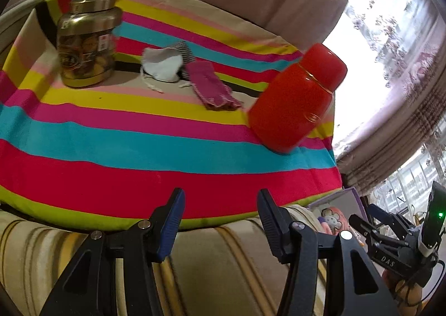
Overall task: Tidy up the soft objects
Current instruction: 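Move both open tools back to the mask and magenta glove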
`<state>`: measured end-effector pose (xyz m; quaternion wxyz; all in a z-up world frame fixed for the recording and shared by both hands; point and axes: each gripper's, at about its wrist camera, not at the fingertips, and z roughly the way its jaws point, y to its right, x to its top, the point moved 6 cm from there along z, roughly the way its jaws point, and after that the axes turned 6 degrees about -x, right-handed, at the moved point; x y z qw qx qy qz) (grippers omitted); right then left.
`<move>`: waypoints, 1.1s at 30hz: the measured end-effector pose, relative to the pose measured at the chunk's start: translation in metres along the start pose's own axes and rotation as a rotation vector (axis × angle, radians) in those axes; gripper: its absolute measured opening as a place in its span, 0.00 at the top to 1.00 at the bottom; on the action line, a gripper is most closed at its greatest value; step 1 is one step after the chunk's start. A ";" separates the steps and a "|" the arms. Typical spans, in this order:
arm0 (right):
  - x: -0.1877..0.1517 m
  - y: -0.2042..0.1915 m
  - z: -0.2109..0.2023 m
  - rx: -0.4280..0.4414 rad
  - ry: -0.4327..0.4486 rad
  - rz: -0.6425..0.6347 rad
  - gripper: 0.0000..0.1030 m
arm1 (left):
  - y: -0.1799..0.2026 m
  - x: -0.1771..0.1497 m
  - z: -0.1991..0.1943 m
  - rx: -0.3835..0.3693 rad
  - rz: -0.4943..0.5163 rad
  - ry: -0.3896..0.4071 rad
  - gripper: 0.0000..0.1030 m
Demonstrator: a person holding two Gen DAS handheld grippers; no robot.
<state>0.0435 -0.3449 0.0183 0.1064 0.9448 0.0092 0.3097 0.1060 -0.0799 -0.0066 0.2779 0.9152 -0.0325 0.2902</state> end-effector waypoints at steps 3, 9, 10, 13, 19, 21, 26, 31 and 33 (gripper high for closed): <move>0.007 -0.017 0.001 0.022 0.002 -0.028 0.29 | -0.010 0.005 -0.001 0.015 -0.001 0.006 0.47; 0.021 -0.047 0.007 0.070 0.008 -0.060 0.29 | -0.025 0.012 0.000 0.024 -0.011 0.007 0.47; 0.024 -0.051 0.009 0.076 0.008 -0.063 0.29 | -0.028 0.014 -0.001 0.026 -0.013 0.009 0.47; 0.032 -0.067 0.015 0.089 0.007 -0.079 0.29 | -0.036 0.018 -0.005 0.029 -0.018 0.021 0.47; 0.052 -0.103 0.018 0.085 0.042 -0.156 0.29 | -0.059 0.029 -0.004 0.044 -0.047 0.020 0.47; 0.059 -0.114 0.020 0.098 0.047 -0.166 0.29 | -0.063 0.034 -0.005 0.051 -0.044 0.024 0.47; 0.085 -0.140 0.030 0.120 0.064 -0.185 0.29 | -0.073 0.046 -0.007 0.067 -0.046 0.032 0.47; 0.109 -0.160 0.050 0.116 0.055 -0.176 0.29 | -0.083 0.062 -0.004 0.073 -0.055 0.038 0.47; 0.119 -0.165 0.057 0.116 0.052 -0.167 0.29 | -0.085 0.070 -0.003 0.073 -0.057 0.045 0.47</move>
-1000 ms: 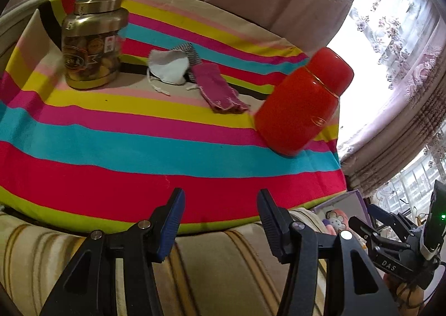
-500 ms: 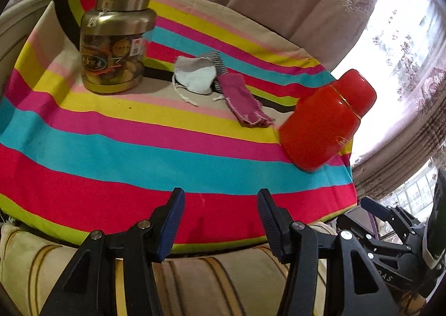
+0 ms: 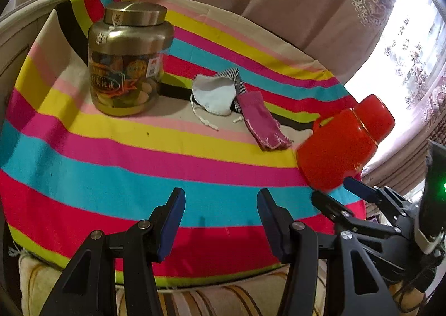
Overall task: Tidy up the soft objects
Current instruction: 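Move both open tools back to the mask and magenta glove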
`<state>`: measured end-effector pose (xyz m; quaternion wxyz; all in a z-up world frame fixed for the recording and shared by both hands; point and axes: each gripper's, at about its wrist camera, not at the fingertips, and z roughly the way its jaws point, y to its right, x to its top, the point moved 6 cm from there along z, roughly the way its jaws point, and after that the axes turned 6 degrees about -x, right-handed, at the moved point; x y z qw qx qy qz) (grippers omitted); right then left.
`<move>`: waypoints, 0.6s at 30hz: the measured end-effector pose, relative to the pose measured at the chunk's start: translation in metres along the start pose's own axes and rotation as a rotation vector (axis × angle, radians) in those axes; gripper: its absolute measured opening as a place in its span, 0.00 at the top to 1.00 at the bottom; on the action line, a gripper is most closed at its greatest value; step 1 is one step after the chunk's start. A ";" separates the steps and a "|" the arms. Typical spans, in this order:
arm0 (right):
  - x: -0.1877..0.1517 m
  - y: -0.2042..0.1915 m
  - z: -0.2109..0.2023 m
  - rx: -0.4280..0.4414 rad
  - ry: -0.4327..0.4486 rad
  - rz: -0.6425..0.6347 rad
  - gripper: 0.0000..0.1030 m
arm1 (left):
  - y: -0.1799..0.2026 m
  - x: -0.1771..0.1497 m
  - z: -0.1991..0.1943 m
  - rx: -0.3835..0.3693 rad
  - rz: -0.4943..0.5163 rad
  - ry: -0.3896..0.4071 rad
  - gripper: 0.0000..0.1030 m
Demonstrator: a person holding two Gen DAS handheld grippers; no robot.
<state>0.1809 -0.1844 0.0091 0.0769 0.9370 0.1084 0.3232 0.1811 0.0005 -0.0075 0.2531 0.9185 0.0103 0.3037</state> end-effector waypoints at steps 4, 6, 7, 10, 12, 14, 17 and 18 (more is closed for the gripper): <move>0.021 -0.003 0.018 -0.017 -0.003 0.021 0.29 | 0.000 0.018 0.004 -0.005 -0.008 0.016 0.47; 0.029 -0.004 0.028 -0.022 -0.010 0.034 0.29 | 0.002 0.029 0.005 -0.009 -0.010 0.028 0.47; 0.033 -0.004 0.035 -0.027 -0.018 0.039 0.29 | 0.004 0.035 0.005 -0.013 -0.010 0.037 0.47; 0.044 -0.002 0.048 -0.033 -0.029 0.067 0.29 | 0.010 0.054 0.005 -0.027 -0.013 0.064 0.47; 0.052 -0.001 0.056 -0.035 -0.030 0.088 0.29 | 0.013 0.068 0.007 -0.028 -0.017 0.082 0.46; 0.059 0.000 0.063 -0.035 -0.034 0.101 0.29 | 0.014 0.079 0.010 -0.029 -0.025 0.090 0.44; 0.069 0.003 0.075 -0.029 -0.033 0.128 0.28 | 0.016 0.095 0.018 -0.027 -0.032 0.104 0.44; 0.072 0.004 0.079 -0.024 -0.030 0.139 0.26 | 0.016 0.099 0.021 -0.027 -0.035 0.104 0.44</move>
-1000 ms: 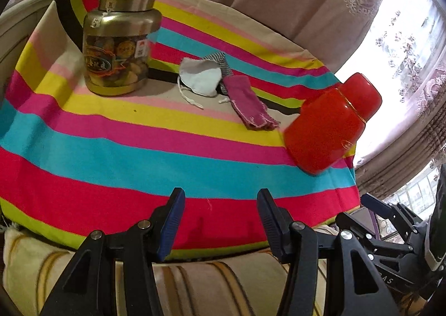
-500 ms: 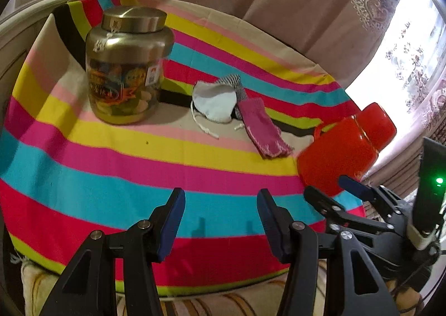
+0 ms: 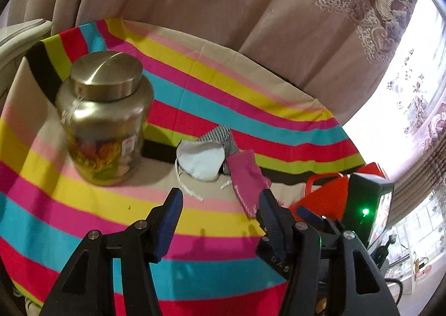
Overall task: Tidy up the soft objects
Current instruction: 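Move both open tools back to the mask and magenta glove, then grasp the white houndstooth mask with the left tool while the right tool grasps the magenta glove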
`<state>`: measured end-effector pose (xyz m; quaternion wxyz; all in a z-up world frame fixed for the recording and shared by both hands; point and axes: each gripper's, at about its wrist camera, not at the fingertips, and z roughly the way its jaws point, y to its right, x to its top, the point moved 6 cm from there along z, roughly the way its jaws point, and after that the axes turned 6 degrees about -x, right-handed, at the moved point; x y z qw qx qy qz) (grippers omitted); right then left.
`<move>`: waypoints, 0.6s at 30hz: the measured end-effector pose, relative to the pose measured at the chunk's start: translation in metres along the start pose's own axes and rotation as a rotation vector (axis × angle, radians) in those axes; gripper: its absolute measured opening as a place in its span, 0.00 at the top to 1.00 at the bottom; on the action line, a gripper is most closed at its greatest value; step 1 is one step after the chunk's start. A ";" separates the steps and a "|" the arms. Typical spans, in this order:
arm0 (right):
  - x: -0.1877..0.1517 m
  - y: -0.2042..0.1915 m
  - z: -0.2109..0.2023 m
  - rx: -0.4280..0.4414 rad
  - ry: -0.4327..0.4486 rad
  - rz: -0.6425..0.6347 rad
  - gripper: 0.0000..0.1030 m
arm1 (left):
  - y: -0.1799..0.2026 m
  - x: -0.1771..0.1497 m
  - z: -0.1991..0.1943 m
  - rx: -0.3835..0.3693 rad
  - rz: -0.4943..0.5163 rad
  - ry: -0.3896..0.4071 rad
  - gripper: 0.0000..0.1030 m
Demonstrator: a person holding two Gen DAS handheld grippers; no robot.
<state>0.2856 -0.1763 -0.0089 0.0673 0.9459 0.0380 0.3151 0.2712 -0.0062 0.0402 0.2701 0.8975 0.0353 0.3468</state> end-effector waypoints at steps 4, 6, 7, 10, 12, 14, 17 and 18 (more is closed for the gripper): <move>0.010 0.003 0.017 -0.003 0.009 0.024 0.24 | 0.001 0.015 0.018 0.004 -0.008 0.008 0.44; 0.014 0.004 0.026 -0.004 0.007 0.029 0.22 | 0.002 0.022 0.026 0.006 -0.004 0.014 0.44; 0.015 0.004 0.031 -0.004 0.003 0.030 0.21 | 0.003 0.025 0.030 0.008 -0.001 0.016 0.44; 0.018 0.006 0.045 -0.004 -0.007 0.033 0.21 | 0.004 0.034 0.046 0.013 0.008 0.014 0.44; 0.019 0.008 0.055 -0.005 -0.015 0.040 0.20 | 0.004 0.039 0.059 0.010 0.008 0.011 0.44; 0.019 0.007 0.065 0.002 -0.034 0.031 0.20 | 0.002 0.042 0.070 0.012 0.000 0.003 0.43; 0.020 0.005 0.076 0.007 -0.045 0.025 0.20 | -0.001 0.048 0.091 0.011 -0.005 -0.014 0.43; 0.021 0.005 0.078 0.009 -0.047 0.025 0.20 | -0.003 0.050 0.095 0.014 -0.002 -0.015 0.43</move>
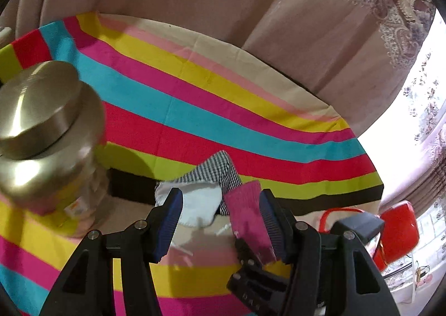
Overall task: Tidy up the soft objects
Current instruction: 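Grasp the white houndstooth mask with the left tool while the right tool grasps the magenta glove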
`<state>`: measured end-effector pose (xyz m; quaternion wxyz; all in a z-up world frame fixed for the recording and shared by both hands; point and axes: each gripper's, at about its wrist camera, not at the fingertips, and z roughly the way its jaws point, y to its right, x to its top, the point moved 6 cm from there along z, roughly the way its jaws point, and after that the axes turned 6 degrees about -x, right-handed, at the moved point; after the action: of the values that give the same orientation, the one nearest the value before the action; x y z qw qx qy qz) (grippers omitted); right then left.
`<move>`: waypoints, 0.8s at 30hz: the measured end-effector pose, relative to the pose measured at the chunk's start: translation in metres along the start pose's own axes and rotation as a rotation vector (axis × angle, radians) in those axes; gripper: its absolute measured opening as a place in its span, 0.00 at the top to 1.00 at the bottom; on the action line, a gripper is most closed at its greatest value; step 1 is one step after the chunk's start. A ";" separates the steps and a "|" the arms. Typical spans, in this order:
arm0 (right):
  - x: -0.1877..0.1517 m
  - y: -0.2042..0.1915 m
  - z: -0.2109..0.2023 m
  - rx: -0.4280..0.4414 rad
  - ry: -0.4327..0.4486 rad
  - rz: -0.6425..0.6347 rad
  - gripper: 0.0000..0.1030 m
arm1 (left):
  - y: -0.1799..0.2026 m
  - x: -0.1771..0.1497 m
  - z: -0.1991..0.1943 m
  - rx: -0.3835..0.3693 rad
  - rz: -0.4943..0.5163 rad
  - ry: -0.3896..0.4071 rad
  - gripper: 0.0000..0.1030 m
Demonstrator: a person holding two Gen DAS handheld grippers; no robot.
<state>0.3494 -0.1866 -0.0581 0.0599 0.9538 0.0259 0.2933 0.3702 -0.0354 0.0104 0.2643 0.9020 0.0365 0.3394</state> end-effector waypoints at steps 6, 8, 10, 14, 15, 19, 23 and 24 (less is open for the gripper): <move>0.001 0.004 0.018 0.002 -0.016 0.005 0.19 | -0.007 0.004 0.031 0.002 -0.006 -0.024 0.38; 0.001 0.005 0.022 -0.004 -0.018 0.007 0.18 | -0.007 0.004 0.043 -0.004 -0.002 -0.038 0.38; 0.001 0.005 0.029 -0.006 -0.030 0.009 0.18 | -0.008 0.006 0.052 -0.005 0.003 -0.046 0.36; 0.001 0.004 0.040 -0.024 -0.041 0.003 0.18 | -0.012 0.009 0.070 -0.007 -0.001 -0.070 0.27; 0.001 0.005 0.042 -0.026 -0.043 0.005 0.18 | -0.013 0.010 0.075 -0.003 0.000 -0.072 0.26; 0.001 0.007 0.050 -0.022 -0.054 0.013 0.18 | -0.017 0.007 0.094 0.011 0.003 -0.103 0.26; 0.003 0.008 0.055 -0.012 -0.055 0.018 0.16 | -0.027 0.000 0.109 0.044 -0.015 -0.133 0.26; 0.003 0.008 0.055 -0.011 -0.054 0.020 0.15 | -0.029 -0.002 0.112 0.050 -0.012 -0.138 0.26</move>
<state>0.3834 -0.1998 -0.1004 0.0627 0.9613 0.0133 0.2679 0.4427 -0.0617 -0.0753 0.2455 0.9294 0.0323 0.2736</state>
